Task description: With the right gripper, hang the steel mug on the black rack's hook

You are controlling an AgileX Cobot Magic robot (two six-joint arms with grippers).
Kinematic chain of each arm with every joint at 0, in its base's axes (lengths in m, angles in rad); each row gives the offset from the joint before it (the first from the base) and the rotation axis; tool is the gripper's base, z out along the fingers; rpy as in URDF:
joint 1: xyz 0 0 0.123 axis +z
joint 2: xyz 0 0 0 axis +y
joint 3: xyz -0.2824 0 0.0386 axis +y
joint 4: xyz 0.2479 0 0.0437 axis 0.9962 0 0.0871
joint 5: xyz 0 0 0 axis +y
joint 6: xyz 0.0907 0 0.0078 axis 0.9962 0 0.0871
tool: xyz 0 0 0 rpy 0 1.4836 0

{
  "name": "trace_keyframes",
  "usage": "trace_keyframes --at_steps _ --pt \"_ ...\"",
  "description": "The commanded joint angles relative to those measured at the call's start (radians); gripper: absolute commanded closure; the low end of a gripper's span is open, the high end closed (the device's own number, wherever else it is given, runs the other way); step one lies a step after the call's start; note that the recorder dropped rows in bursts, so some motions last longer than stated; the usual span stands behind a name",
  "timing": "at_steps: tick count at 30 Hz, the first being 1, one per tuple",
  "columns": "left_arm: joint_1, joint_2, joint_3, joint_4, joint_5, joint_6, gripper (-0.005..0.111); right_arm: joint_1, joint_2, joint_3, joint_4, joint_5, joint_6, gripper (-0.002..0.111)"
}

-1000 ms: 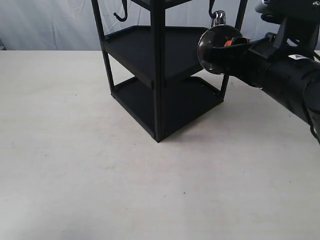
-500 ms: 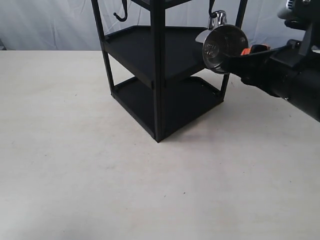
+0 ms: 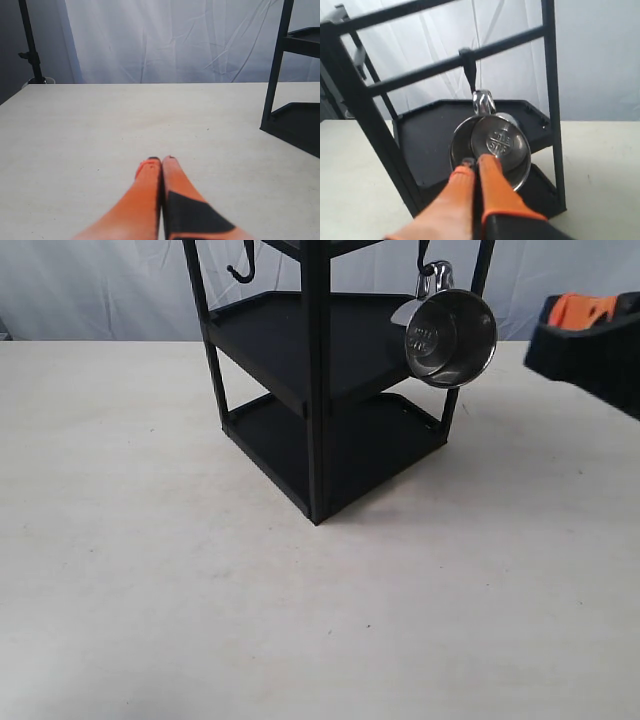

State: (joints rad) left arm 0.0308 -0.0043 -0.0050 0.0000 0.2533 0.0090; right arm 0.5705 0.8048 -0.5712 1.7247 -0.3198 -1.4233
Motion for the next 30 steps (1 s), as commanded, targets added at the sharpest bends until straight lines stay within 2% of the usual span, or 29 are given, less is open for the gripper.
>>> trace_keyframes --at_steps 1,7,14,24,26,30 --pt "-0.005 0.004 0.005 0.0 -0.014 -0.002 0.107 0.0 -0.164 0.024 0.02 0.0 -0.05 0.109" --pt "-0.005 0.004 0.005 0.0 -0.014 -0.002 0.107 0.0 -0.38 0.049 0.02 -0.076 -0.05 0.109" --pt "-0.005 0.004 0.005 0.0 -0.014 -0.002 0.107 0.0 -0.501 0.05 0.02 -0.216 -0.05 0.109" --pt "-0.005 0.004 0.005 0.0 -0.014 -0.002 0.107 0.0 -0.5 0.05 0.02 -0.214 -0.05 0.109" --pt "-0.005 0.004 0.005 0.0 -0.014 -0.002 0.107 0.0 -0.5 0.052 0.02 -0.163 0.041 0.109" --pt "-0.005 0.004 0.005 0.0 -0.014 -0.002 0.107 -0.04 -0.545 0.109 0.02 -0.018 0.1 0.109"
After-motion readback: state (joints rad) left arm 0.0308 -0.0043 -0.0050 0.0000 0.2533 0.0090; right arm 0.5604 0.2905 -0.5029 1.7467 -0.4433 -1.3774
